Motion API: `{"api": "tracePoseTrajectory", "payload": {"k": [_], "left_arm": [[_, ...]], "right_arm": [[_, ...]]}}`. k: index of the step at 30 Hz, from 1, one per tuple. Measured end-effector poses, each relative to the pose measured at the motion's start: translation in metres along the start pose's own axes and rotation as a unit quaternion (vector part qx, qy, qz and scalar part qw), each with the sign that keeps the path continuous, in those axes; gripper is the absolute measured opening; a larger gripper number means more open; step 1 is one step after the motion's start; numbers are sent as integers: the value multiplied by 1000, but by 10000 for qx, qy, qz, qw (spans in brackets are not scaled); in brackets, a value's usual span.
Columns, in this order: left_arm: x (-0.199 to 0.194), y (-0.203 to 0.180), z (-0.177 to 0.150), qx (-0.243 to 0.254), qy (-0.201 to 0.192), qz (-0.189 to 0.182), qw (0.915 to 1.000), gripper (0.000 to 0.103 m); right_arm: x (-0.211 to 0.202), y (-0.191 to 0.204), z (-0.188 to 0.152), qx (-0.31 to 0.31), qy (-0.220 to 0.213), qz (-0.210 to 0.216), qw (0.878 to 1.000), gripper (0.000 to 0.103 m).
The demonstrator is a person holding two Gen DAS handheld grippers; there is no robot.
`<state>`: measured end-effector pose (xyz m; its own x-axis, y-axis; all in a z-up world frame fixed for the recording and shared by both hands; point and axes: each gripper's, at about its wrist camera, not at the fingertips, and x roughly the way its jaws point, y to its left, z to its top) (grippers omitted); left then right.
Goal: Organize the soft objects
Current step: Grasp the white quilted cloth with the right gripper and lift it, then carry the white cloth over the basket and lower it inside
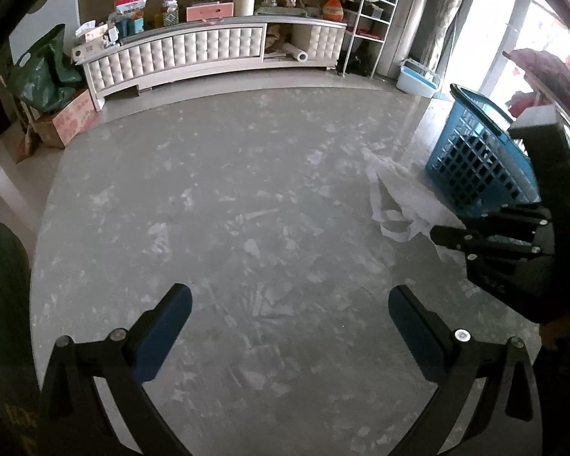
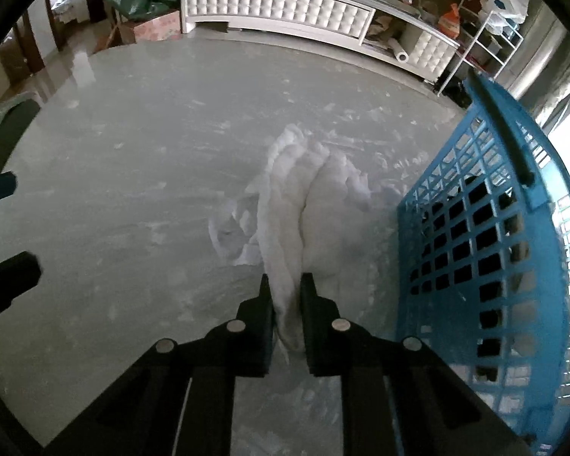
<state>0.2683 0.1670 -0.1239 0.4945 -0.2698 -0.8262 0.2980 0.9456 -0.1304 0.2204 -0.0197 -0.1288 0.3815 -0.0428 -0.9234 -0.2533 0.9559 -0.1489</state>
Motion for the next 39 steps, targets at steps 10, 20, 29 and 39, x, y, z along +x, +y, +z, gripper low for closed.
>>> {"api": "tracePoseTrajectory", "payload": {"k": [10, 20, 29, 39], "left_arm": [[-36, -21, 2, 47, -199, 90, 9998, 103], [-87, -42, 7, -13, -546, 143, 9984, 103], [-131, -76, 14, 146, -850, 229, 9960, 103], [-142, -116, 36, 345, -994, 27, 9944, 103]], "right_arm": [[-56, 5, -13, -181, -391, 435, 9981, 11], [-112, -8, -21, -277, -821, 668, 9940, 11], [-162, -37, -37, -145, -1315, 774, 9882, 11], [-178, -83, -38, 47, -1684, 684, 9833, 10]]}}
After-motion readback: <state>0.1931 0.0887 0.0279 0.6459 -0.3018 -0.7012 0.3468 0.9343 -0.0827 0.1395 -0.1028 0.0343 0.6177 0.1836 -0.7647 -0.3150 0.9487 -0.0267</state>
